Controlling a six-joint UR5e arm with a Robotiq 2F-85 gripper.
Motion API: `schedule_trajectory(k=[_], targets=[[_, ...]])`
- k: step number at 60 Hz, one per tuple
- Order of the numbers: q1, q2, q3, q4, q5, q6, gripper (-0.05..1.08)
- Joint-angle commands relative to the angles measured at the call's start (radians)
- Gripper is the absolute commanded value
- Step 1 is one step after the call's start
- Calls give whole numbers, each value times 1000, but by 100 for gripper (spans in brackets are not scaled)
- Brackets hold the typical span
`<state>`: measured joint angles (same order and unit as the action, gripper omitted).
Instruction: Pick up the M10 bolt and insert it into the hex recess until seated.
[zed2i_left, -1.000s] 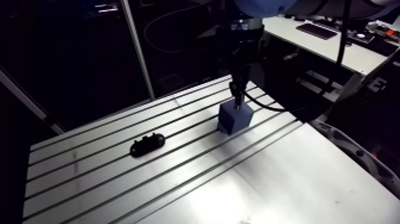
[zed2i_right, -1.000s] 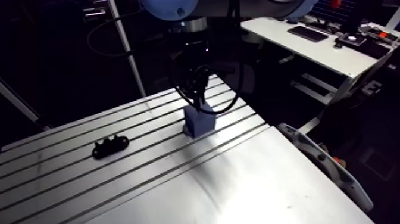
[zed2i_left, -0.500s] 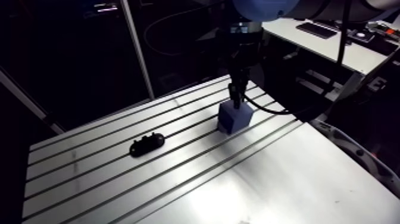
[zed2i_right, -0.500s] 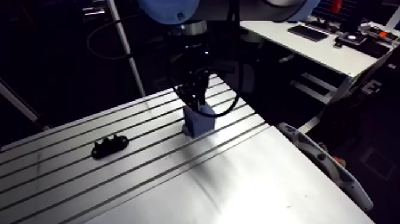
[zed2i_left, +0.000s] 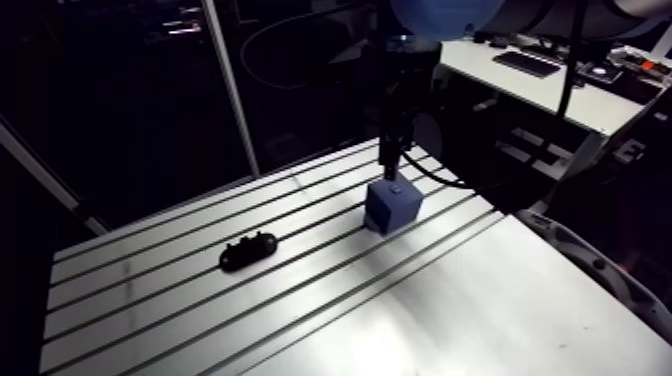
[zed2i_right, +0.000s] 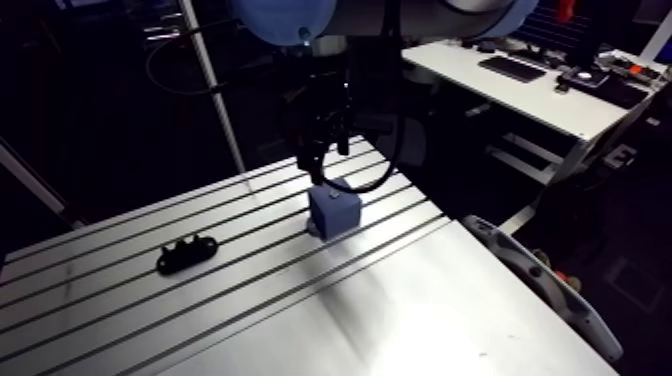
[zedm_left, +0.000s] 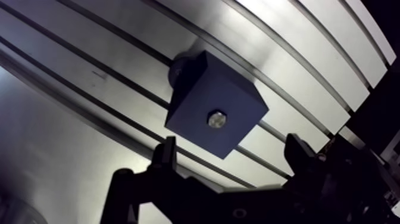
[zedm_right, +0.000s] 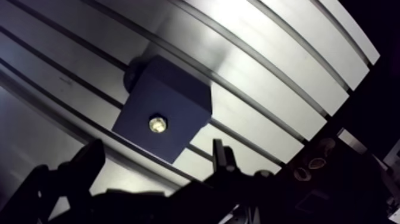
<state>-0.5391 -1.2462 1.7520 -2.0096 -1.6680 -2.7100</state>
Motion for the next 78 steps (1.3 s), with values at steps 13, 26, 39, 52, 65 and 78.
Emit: schedule_trajectory(k=[13, 26, 39, 52, 65, 78], targets=[[2, -72, -11, -1, 17, 232, 45], [-9, -57, -23, 13, 20, 420, 104], [-9, -51, -15, 42, 25, 498, 108], [-9, -48, -6, 56, 27, 511, 108], [-20, -36, -4, 55, 26, 511, 108], [-30, -32, 20, 48, 32, 514, 108]])
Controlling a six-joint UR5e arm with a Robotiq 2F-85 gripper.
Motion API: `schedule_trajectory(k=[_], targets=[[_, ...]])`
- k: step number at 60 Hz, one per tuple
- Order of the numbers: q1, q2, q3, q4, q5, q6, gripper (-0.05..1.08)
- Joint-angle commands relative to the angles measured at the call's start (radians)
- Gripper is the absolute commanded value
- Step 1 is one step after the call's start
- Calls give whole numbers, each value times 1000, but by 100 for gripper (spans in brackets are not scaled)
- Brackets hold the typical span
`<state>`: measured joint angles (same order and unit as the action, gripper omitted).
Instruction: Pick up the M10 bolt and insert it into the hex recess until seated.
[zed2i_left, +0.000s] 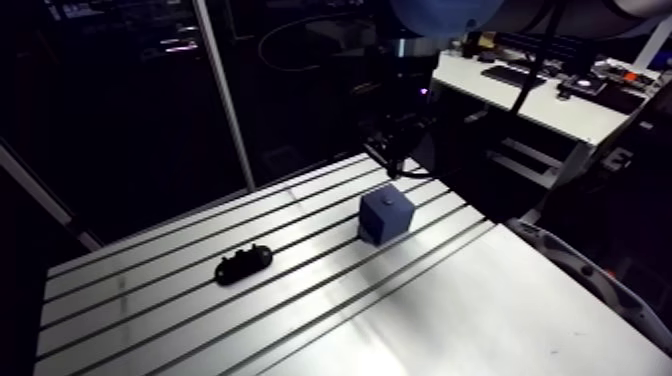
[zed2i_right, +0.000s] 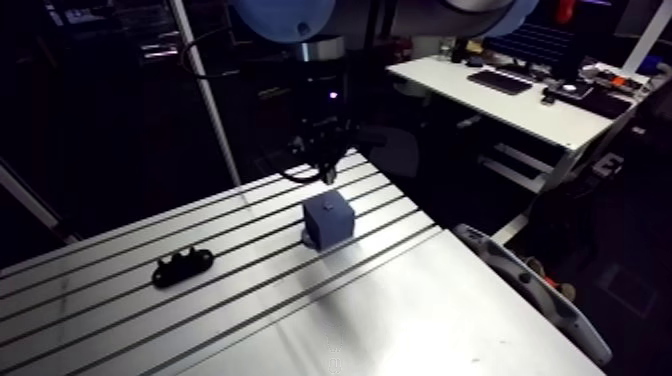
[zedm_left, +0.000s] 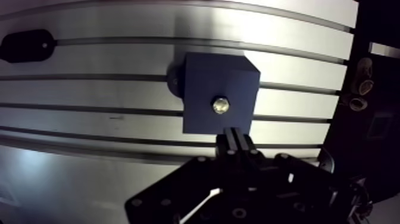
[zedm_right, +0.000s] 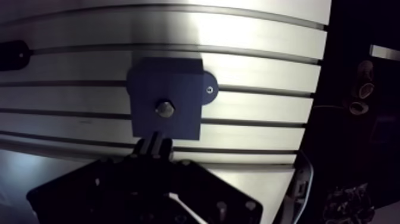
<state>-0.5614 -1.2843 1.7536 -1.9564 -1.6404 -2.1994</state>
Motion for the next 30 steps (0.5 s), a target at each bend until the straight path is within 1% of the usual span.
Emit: schedule_trajectory(k=[1, 6, 21, 25, 30], targets=[[-8, 6, 24, -7, 7, 3, 108], [-8, 6, 36, -22, 15, 3, 108], [-9, 4, 54, -62, 18, 3, 108], [-10, 4, 59, -82, 24, 3, 108], [-10, 6, 62, -84, 24, 3, 108]])
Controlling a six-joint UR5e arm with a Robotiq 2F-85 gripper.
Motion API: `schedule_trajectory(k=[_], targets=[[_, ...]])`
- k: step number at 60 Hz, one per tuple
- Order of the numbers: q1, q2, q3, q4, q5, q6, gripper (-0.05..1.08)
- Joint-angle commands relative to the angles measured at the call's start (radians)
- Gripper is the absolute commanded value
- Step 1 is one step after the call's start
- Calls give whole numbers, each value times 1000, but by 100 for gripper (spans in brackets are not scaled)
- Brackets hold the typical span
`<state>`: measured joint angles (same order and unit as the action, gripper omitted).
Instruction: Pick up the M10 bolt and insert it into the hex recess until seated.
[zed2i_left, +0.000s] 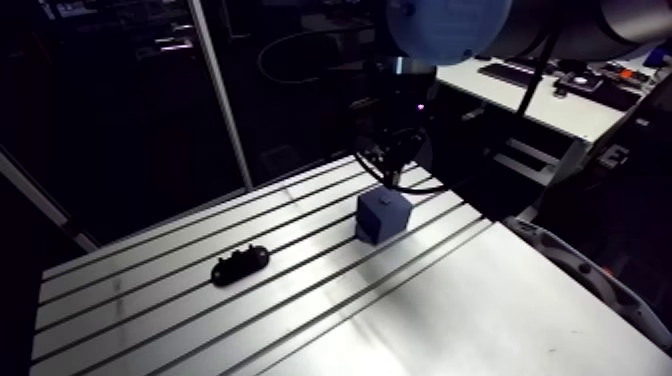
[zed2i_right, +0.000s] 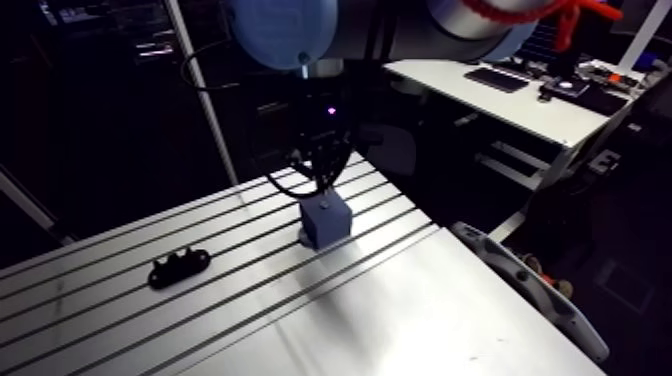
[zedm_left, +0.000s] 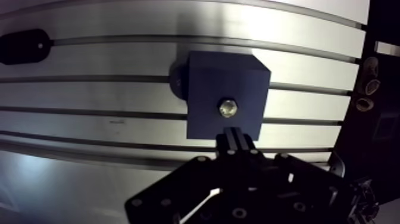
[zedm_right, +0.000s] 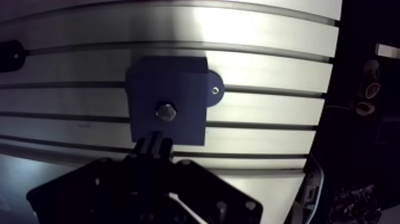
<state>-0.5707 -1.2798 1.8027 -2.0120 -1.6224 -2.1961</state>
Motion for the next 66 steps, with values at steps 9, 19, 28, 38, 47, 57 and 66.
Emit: schedule_trajectory(k=[9, 19, 28, 38, 47, 57, 66], targets=[[0, 3, 16, -29, 6, -1, 108], [0, 7, 14, -29, 6, -1, 108], [-6, 10, 14, -31, 6, -1, 108], [-6, 22, 16, -62, 9, -3, 108], [-6, 31, 16, -64, 9, -2, 108], [-5, 36, 17, -66, 9, -1, 108], [-5, 37, 20, -66, 9, -1, 108]])
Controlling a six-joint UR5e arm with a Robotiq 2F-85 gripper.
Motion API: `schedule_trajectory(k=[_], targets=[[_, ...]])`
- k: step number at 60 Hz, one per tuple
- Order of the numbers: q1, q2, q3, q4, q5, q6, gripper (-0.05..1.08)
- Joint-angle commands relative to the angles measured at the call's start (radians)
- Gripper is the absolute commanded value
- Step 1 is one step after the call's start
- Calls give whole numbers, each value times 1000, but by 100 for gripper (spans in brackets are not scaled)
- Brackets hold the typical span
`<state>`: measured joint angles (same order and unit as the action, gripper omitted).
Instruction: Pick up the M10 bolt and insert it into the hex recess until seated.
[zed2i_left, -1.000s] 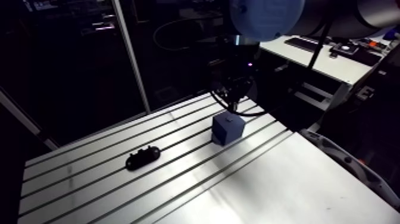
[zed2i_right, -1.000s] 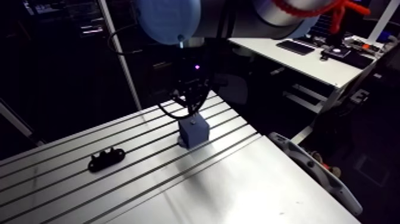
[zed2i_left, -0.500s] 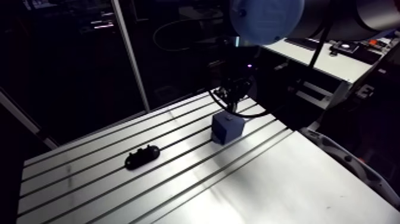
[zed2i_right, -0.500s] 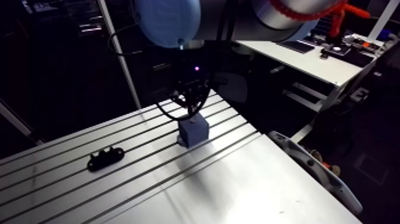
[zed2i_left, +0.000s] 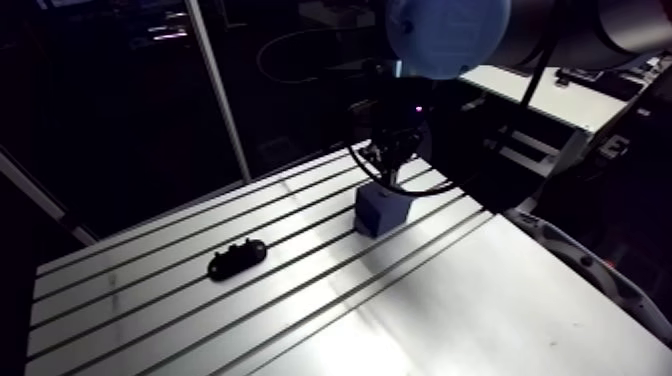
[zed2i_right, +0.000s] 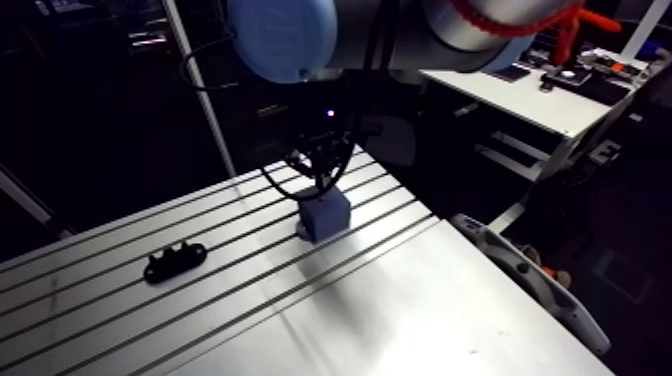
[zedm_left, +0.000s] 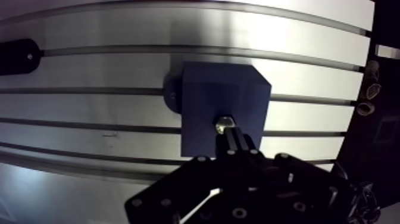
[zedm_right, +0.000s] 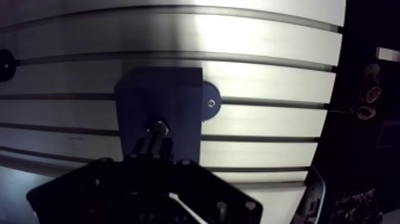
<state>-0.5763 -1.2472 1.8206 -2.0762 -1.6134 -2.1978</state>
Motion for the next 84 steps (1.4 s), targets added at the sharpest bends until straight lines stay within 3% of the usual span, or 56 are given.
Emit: schedule_trajectory(k=[1, 84], targets=[[1, 4, 3, -2, 0, 0, 108], [4, 18, 1, -2, -1, -9, 108]])
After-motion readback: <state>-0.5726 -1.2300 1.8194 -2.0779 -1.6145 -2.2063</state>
